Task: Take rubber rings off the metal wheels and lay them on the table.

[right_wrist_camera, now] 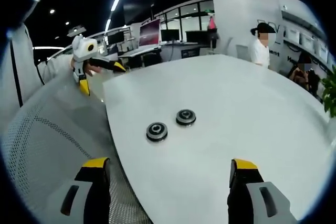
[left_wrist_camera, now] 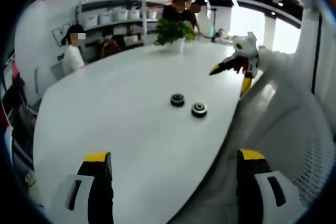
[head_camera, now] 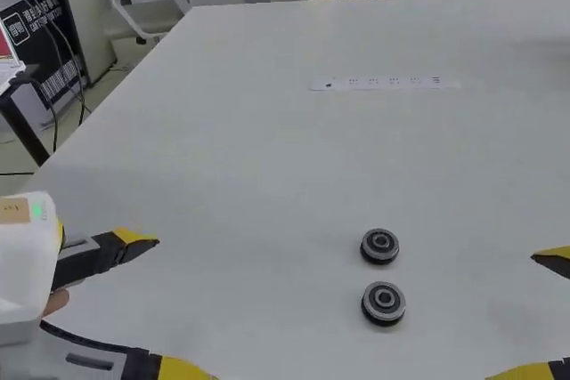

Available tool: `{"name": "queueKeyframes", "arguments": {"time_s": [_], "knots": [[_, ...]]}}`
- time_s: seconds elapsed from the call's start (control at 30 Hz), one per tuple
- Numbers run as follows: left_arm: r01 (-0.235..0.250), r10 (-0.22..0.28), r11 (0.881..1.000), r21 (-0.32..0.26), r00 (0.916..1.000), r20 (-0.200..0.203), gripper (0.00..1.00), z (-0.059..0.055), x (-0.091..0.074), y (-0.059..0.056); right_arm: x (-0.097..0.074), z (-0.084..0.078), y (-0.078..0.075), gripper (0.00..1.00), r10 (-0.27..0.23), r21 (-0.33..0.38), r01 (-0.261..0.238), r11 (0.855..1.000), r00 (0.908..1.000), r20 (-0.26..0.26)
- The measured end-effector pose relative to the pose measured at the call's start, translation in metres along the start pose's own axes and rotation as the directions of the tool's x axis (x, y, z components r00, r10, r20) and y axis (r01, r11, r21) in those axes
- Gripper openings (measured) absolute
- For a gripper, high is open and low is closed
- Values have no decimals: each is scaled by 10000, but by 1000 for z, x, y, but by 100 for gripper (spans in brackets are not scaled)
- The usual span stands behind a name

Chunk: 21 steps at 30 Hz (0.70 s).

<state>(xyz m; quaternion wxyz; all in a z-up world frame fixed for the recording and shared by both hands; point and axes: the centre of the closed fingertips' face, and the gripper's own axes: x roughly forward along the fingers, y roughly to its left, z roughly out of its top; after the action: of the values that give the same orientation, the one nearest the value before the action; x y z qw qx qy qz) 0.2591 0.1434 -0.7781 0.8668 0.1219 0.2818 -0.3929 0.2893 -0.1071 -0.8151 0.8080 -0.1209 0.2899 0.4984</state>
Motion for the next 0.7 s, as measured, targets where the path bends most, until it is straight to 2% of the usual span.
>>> {"name": "queueKeyframes", "arguments": {"time_s": [0.23, 0.4, 0.43, 0.5, 0.57, 0.7], "knots": [[66, -89, 9991, 428, 9986, 529, 100, 28, -3, -4, 0, 3, -3, 93, 41, -13, -40, 10000, 9999, 159], [41, -111, 9951, 992, 9975, 698, 100, 47, -3, -5, 3, 6, -3, 92, 101, -109, -98, 9999, 9996, 256], [-45, -53, 9913, 1314, 9972, 744, 98, 50, -2, -4, 4, 7, -3, 92, 139, -107, -135, 9999, 9994, 323], [-36, -103, 9856, 1690, 9967, 810, 94, 55, 2, -6, 7, 8, -2, 91, 192, -116, -187, 9998, 9990, 399], [158, -305, 9842, 1763, 9962, 810, 95, 59, 6, -11, 10, 10, -2, 90, 239, -177, -232, 9996, 9988, 431], [223, -395, 9794, 2007, 9958, 822, 95, 67, 10, -15, 13, 12, -2, 88, 316, -188, -306, 9994, 9978, 590]]}}
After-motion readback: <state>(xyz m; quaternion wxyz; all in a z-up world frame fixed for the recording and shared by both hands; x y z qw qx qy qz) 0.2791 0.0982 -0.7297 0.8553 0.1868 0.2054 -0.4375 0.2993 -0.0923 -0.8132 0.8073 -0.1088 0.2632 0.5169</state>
